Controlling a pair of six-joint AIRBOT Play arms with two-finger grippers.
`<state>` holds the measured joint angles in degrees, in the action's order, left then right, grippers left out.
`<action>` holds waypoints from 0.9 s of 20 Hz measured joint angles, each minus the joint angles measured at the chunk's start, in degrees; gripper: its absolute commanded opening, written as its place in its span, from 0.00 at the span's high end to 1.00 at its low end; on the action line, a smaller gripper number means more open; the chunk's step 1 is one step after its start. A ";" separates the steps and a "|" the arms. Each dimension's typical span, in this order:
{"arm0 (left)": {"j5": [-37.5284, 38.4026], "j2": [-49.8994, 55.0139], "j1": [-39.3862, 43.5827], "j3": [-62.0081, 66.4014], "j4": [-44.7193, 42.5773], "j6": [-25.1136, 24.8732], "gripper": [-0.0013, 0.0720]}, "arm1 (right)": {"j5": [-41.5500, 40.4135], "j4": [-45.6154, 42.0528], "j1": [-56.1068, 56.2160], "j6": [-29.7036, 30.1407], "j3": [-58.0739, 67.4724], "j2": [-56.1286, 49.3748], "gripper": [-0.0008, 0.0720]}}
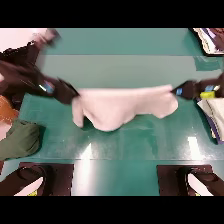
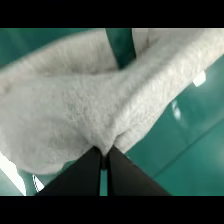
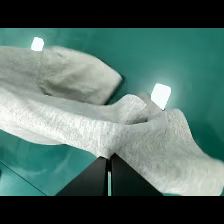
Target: Fold the shirts.
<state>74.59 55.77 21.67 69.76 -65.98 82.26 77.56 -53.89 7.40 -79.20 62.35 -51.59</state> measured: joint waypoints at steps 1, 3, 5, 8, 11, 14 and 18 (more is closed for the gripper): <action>-2.23 0.04 2.29 -5.35 0.04 0.09 0.95 | -0.92 -0.57 0.00 -0.07 -4.09 0.83 0.97; -7.41 0.11 6.14 -14.73 0.31 0.44 0.95 | -2.45 -1.03 0.00 -0.20 -10.75 2.27 0.97; -12.74 0.13 9.18 -22.71 1.70 1.57 0.94 | -3.76 -1.36 0.00 -0.26 -16.35 3.63 0.97; -17.64 0.13 11.23 -28.68 4.76 2.58 0.40 | -5.11 -1.51 0.00 -0.46 -21.38 5.20 0.97; -19.69 0.15 11.82 -29.18 6.73 2.97 0.40 | -6.10 -1.57 -0.02 -0.68 -23.56 6.45 0.97; -17.79 0.15 8.20 -24.24 5.40 3.19 0.40 | -6.58 -1.33 -0.02 -0.85 -24.37 6.99 0.97; -15.69 0.70 -4.55 -16.59 1.86 3.17 0.40 | -6.88 -1.18 -0.02 -0.90 -24.72 7.26 0.97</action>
<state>58.89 56.47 17.12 53.17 -64.12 85.43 70.67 -55.07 7.38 -80.09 37.63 -44.34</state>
